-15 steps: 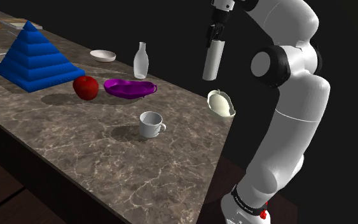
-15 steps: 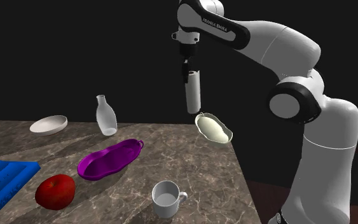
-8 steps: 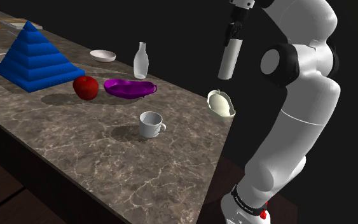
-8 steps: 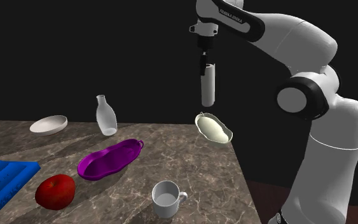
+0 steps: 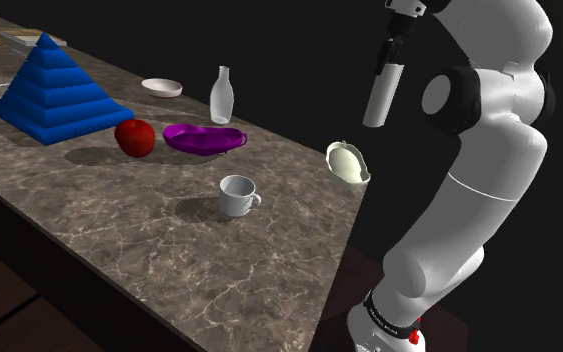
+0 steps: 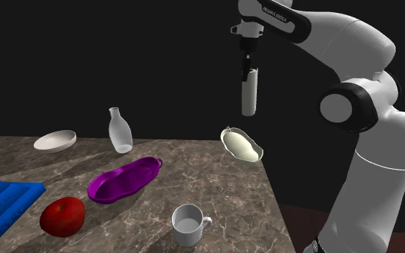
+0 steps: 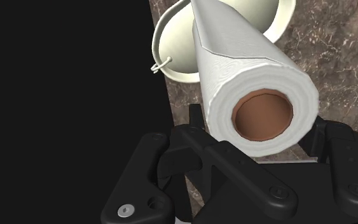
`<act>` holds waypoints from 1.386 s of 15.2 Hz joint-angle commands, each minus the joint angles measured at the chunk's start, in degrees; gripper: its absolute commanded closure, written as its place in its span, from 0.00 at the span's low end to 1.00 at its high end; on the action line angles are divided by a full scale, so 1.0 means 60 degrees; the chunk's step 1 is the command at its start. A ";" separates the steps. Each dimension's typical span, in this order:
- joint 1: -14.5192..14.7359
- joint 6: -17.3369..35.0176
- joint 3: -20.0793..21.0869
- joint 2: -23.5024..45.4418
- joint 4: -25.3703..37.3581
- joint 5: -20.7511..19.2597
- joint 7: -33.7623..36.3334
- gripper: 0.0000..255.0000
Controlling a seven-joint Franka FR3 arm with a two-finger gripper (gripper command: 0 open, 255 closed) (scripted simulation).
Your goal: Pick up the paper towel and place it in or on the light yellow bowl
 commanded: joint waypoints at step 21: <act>0.0399 0.3510 0.0304 -0.1918 -0.5288 -0.0802 0.0517 1.00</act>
